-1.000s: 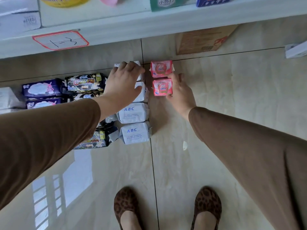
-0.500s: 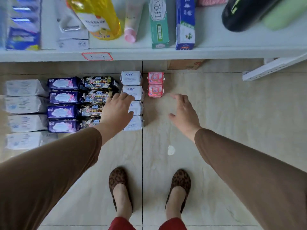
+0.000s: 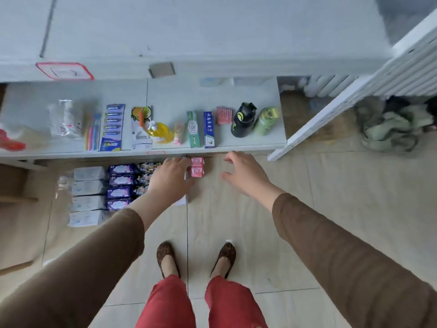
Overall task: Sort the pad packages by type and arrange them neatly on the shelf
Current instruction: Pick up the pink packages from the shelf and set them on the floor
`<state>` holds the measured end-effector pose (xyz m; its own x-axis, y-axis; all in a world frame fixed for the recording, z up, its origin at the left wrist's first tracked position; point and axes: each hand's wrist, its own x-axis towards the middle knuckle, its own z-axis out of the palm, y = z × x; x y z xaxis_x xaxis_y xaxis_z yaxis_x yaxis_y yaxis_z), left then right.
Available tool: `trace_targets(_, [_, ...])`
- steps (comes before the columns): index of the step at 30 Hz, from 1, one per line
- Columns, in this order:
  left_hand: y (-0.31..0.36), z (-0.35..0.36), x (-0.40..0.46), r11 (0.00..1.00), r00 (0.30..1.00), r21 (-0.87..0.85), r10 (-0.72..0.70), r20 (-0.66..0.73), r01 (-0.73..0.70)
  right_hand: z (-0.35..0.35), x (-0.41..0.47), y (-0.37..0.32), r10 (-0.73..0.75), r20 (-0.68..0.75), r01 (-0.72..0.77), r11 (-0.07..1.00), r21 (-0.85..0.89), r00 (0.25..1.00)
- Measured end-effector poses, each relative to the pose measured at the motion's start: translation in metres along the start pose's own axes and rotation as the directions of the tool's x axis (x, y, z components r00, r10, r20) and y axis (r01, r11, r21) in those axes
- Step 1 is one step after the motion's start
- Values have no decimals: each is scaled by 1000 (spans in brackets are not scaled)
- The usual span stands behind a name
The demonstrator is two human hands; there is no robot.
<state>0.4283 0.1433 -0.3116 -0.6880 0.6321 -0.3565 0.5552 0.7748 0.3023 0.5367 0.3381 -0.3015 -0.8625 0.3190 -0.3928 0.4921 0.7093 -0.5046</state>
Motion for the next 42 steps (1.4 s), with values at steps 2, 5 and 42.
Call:
trace_targets(2, [23,-50,-14,999,996,3,42,-75,-42,-47,-19,-24,-57,-47,57,998,-5,997])
trace_targets(5, [43,-120,-26,997,983,-9,76,-166,-79,-113,-33,-58,-142,-153,144,990,4,978])
trace_targets(42, [64,-451,425,968,932,-241,-23,-362,-70,-355,377,-168,-205,-409,139,973,-186,889])
